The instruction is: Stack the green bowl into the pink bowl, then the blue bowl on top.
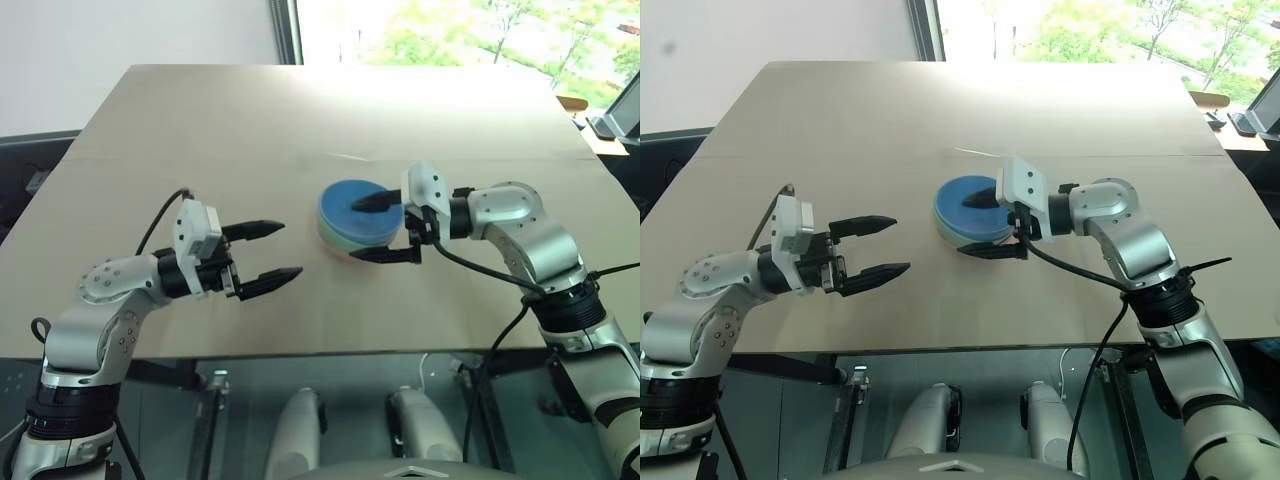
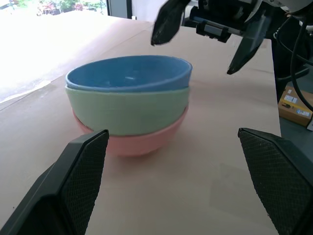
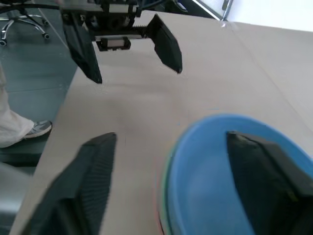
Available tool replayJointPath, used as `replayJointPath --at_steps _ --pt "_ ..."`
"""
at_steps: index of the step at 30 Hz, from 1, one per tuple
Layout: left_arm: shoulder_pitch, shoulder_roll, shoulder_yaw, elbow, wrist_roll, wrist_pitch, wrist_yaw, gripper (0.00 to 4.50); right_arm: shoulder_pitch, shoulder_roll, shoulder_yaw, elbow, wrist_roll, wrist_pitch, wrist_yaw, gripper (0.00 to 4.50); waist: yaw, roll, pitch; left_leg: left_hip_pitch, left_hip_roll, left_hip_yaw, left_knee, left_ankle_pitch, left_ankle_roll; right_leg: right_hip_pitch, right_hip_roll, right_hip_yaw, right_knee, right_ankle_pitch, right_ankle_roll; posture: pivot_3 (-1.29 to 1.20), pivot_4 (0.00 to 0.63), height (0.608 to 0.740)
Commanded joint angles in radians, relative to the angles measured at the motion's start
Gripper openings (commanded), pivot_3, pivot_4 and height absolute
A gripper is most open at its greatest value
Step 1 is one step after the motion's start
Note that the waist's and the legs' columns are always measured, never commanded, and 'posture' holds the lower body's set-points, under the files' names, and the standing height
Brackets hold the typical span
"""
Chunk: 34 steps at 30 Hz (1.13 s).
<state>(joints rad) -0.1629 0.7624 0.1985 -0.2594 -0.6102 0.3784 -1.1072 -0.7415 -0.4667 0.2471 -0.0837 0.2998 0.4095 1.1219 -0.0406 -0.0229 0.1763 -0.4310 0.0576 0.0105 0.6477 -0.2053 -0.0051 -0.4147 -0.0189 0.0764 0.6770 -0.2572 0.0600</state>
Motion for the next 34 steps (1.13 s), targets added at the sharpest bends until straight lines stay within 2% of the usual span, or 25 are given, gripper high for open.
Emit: replayJointPath --at_steps 1,9,13,19,24,34 --pt "0.012 0.019 0.044 -0.038 -0.008 -0.014 0.007 4.5 0.005 -0.012 -0.114 -0.076 0.028 -0.005 -0.085 4.42 0.002 0.0 0.0 0.0 0.0 0.0 0.0 0.0 0.0 0.0 0.0 0.0 0.0 0.0 0.0 0.0 0.15 0.74" --pt "0.074 0.005 0.07 -0.101 -0.075 0.062 0.055 4.5 0.322 -0.205 -0.368 -0.247 0.138 0.135 -0.135 4.42 0.024 -0.001 -0.001 -0.001 0.0 0.0 -0.001 0.0 0.0 0.001 -0.001 -0.001 -0.004 0.0 0.0 0.0 0.15 0.74" --pt "0.09 -0.007 0.125 -0.095 -0.041 0.032 0.132 4.5 0.5 -0.277 -0.52 -0.322 0.156 0.156 -0.172 4.42 0.024 -0.001 -0.001 0.0 0.0 0.0 -0.001 0.0 0.0 0.001 -0.001 -0.001 -0.004 0.0 0.0 0.0 0.15 0.74" --pt "0.144 0.056 0.213 -0.085 -0.021 0.023 0.126 4.5 0.739 -0.353 -0.722 -0.44 0.23 0.203 -0.161 4.42 0.022 -0.001 -0.001 0.001 0.0 0.001 -0.001 0.0 0.0 0.002 -0.001 0.0 -0.005 0.0 0.0 0.0 0.15 0.74" --pt "0.122 0.076 0.209 -0.062 0.039 0.02 0.183 4.5 0.816 -0.359 -0.786 -0.485 0.267 0.216 -0.19 4.42 0.024 -0.001 -0.001 0.002 0.0 0.001 -0.001 0.0 0.0 0.003 -0.001 0.0 -0.005 -0.003 -0.001 0.0 0.15 0.74" --pt "0.122 0.093 0.23 -0.087 -0.015 0.113 0.193 4.5 0.835 -0.375 -0.807 -0.485 0.279 0.199 -0.22 4.42 0.024 -0.002 -0.001 0.001 0.0 0.001 -0.001 0.0 0.0 0.003 -0.001 0.0 -0.005 -0.001 0.0 0.0 0.15 0.74"
